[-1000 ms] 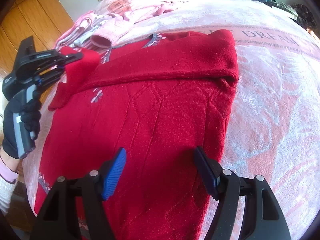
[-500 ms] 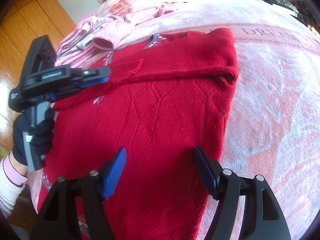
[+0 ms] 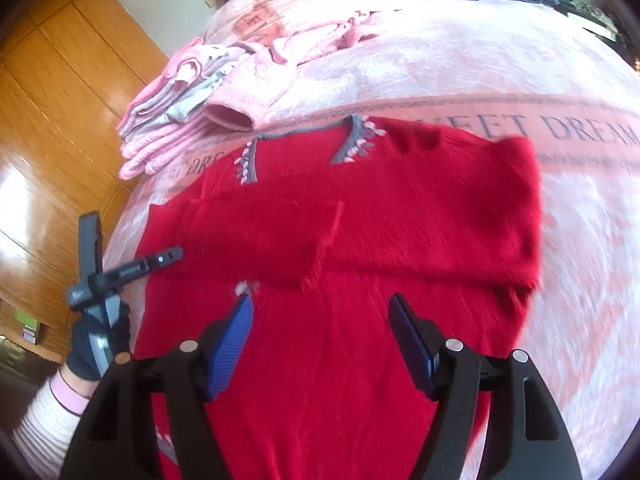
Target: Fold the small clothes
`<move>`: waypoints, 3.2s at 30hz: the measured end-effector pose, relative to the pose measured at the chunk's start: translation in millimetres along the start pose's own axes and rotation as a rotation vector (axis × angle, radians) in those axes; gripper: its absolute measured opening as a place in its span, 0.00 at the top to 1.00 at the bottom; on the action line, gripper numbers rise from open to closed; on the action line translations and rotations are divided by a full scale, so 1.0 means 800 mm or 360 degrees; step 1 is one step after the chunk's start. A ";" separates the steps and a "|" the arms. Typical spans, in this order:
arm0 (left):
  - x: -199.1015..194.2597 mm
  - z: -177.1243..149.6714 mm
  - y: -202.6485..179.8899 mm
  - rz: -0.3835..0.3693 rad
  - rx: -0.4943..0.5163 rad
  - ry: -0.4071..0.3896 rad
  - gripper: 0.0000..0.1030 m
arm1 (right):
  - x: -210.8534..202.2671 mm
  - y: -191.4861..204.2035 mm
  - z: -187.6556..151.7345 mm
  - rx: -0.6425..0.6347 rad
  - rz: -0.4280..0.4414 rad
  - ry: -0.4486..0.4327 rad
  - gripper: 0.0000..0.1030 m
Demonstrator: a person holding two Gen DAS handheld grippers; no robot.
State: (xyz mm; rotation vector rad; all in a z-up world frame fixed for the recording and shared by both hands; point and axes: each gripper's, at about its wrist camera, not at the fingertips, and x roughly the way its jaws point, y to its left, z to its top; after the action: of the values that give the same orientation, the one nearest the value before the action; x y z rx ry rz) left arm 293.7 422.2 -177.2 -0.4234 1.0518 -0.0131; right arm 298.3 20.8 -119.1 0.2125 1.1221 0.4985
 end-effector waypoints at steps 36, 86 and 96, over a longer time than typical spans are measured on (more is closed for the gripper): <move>-0.069 0.012 -0.019 -0.0017 -0.0077 -0.0282 0.59 | -0.037 -0.046 0.101 0.0083 -0.0108 -0.0070 0.95; -0.096 -0.084 -0.037 0.0079 0.0190 0.0129 0.45 | -0.094 -0.067 -0.091 0.0044 -0.0162 0.0030 0.59; -0.168 -0.241 0.028 0.0034 0.0090 0.0331 0.45 | -0.159 -0.006 -0.278 -0.0032 -0.0226 0.0163 0.57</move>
State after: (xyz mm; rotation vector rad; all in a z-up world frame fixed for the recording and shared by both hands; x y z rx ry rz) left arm 59.5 406.8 -153.6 -0.3647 1.2579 -0.0693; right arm 56.2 -63.3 -114.0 0.0898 1.2220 0.3976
